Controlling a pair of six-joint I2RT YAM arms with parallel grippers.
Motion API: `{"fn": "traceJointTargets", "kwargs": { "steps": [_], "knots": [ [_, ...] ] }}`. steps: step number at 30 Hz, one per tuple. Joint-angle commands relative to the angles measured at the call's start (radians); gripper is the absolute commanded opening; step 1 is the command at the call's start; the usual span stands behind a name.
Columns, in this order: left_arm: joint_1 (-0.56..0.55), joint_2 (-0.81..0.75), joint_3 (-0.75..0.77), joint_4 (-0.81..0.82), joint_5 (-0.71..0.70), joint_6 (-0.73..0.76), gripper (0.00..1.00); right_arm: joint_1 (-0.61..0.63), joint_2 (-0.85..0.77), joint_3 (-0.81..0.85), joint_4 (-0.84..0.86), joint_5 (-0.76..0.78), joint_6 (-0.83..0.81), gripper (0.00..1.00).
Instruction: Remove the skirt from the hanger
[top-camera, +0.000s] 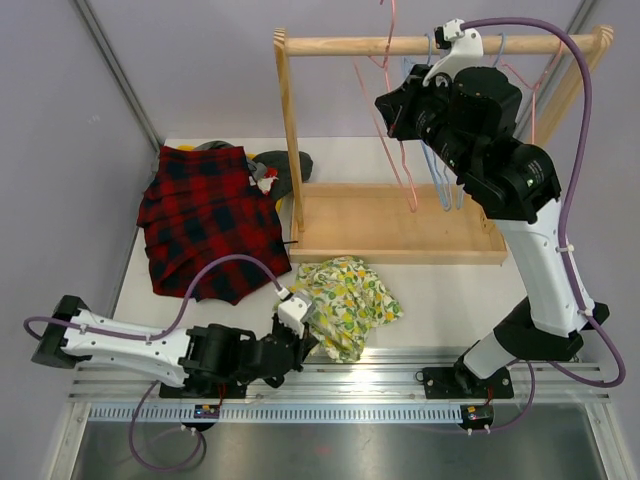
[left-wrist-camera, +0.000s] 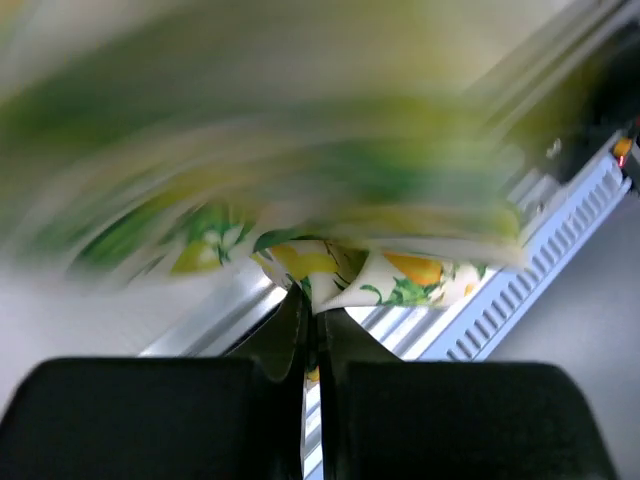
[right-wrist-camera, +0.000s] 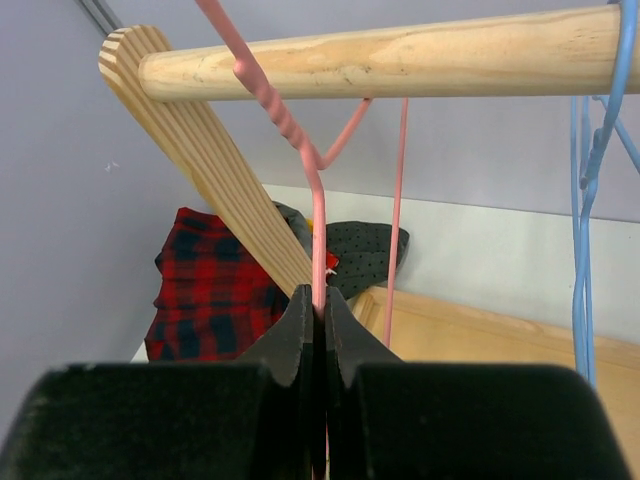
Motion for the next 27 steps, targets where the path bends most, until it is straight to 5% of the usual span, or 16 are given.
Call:
{"fn": "traceJointTargets", "kwargs": {
  "steps": [1,6,9,17,20,27],
  "knots": [
    [-0.006,0.006,0.223,-0.165,-0.226,0.004,0.00,0.002,-0.046,-0.043,0.155,0.047,-0.009,0.00],
    [0.043,0.145,0.707,-0.490,-0.442,0.233,0.00,0.002,-0.020,-0.067,0.122,0.064,0.000,0.00],
    [0.155,0.164,0.838,-0.461,-0.475,0.438,0.00,-0.004,0.005,-0.076,0.106,0.071,0.020,0.00],
    [0.804,0.166,0.992,-0.241,-0.055,0.757,0.00,-0.060,0.072,-0.073,0.033,0.039,0.087,0.00],
    [1.042,0.328,1.205,-0.261,0.081,0.849,0.00,-0.065,0.034,-0.163,0.055,0.012,0.101,0.00],
    [1.399,0.653,1.619,-0.333,0.218,0.850,0.00,-0.067,-0.066,-0.319,0.088,-0.007,0.134,0.00]
  ]
}}
